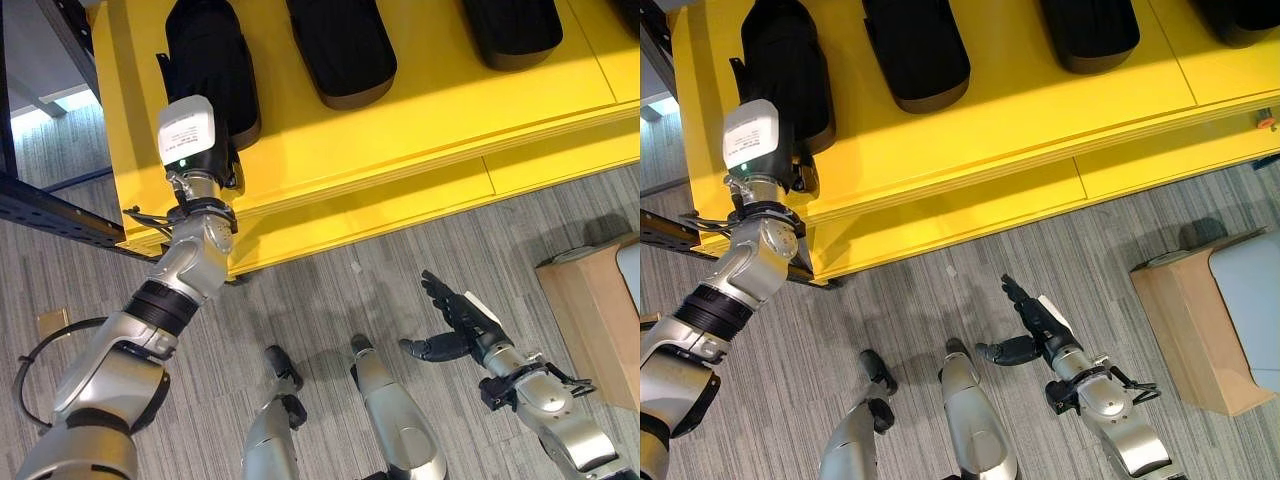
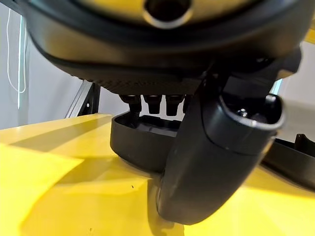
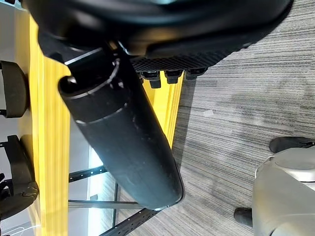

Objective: Move parts from the plastic box to the shelf.

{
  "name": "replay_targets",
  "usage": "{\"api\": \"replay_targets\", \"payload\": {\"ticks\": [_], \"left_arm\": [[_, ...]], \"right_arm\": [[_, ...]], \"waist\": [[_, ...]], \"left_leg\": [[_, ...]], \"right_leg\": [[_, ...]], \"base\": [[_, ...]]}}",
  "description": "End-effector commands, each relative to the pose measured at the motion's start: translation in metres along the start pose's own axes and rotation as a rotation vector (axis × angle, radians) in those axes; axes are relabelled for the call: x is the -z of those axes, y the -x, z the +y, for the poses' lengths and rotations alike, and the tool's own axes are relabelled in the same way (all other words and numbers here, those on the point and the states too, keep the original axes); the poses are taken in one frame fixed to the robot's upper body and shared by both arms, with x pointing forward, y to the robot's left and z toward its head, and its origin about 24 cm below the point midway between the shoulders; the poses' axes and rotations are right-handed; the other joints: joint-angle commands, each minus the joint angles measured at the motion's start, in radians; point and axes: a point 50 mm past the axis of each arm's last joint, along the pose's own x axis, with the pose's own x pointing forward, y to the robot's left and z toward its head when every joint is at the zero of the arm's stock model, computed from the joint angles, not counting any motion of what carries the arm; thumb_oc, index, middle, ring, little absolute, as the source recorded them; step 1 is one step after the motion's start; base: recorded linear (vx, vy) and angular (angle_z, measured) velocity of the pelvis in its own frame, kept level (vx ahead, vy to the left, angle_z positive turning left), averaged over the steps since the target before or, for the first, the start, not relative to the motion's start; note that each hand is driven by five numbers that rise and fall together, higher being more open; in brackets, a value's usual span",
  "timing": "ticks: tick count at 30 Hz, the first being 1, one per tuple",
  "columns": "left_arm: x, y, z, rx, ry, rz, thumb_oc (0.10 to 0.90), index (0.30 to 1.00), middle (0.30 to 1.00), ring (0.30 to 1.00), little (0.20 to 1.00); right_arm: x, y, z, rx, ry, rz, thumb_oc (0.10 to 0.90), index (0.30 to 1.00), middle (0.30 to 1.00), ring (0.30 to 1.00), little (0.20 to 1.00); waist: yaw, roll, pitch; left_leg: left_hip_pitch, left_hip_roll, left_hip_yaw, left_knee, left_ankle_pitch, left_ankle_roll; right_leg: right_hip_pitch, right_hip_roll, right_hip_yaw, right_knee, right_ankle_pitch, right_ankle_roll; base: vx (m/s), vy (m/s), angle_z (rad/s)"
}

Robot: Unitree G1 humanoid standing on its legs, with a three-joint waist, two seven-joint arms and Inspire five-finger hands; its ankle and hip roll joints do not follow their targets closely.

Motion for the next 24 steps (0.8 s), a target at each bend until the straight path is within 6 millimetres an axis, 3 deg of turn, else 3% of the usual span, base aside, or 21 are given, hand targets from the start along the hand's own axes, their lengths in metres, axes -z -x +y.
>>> {"api": "replay_targets", "payload": {"ticks": [1,24], "left_arm": [[-0.004,-0.027,0.042,-0.173,-0.040,-0.014,0.900,1.000,1.000,1.000,1.000],[-0.006,-0.032,0.055,-0.234,-0.051,-0.026,0.900,1.000,1.000,1.000,1.000]], "right_arm": [[-0.037,-0.001,-0.006,0.015,0.012,-0.186,0.900,1.000,1.000,1.000,1.000],[-0.036,0.000,-0.006,0.020,0.002,-0.192,0.900,1.000,1.000,1.000,1.000]], "waist": [[-0.043,-0.036,-0.009],[-0.047,-0.034,-0.008]], "left_leg": [[0.043,0.027,-0.025,0.101,-0.185,-0.001],[0.042,0.027,-0.023,0.100,-0.186,0.000]], "right_leg": [[0.028,-0.020,-0.072,-0.063,0.003,-0.013],[0.029,-0.018,-0.067,-0.063,0.001,-0.013]], "base": [[0.00,0.000,0.00],[0.00,0.000,0.00]]}}
